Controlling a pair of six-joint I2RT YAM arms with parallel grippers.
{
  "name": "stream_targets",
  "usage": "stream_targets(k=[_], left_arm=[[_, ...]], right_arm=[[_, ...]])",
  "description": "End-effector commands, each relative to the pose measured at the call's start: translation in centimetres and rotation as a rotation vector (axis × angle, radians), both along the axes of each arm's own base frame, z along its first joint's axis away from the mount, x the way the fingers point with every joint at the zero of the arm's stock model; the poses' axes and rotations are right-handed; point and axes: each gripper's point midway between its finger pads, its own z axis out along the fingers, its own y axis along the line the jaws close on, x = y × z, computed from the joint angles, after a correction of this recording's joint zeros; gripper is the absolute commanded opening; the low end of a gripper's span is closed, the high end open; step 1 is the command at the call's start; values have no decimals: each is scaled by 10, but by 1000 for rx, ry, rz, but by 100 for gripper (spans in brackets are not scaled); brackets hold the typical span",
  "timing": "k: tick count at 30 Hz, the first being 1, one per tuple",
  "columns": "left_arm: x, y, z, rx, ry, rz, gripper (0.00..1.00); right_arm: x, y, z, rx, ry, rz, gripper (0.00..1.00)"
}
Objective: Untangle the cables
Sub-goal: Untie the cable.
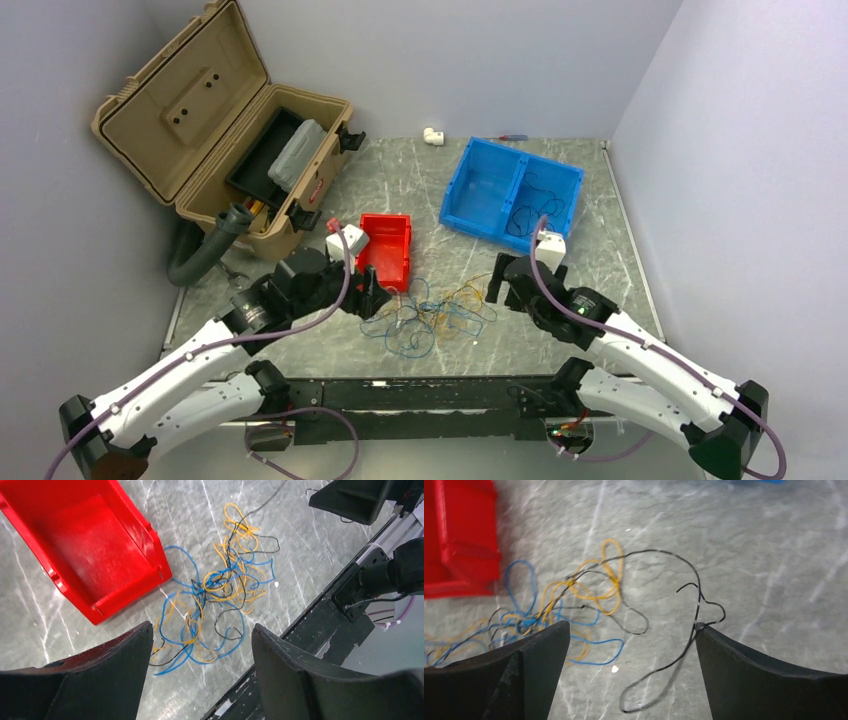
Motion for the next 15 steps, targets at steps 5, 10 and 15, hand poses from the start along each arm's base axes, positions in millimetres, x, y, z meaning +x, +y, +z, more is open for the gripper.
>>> stream_targets(k=[5, 10, 15], left_arm=[[22, -36, 25, -28, -71, -66, 76], [28, -62, 15, -7, -66, -103, 81], [29, -82, 3, 13, -77, -148, 84]], right_arm=[[5, -76, 31, -43, -137, -469, 100], [-16, -110, 57, -7, -166, -631, 100], [-20, -115, 85, 53, -257, -537, 100]])
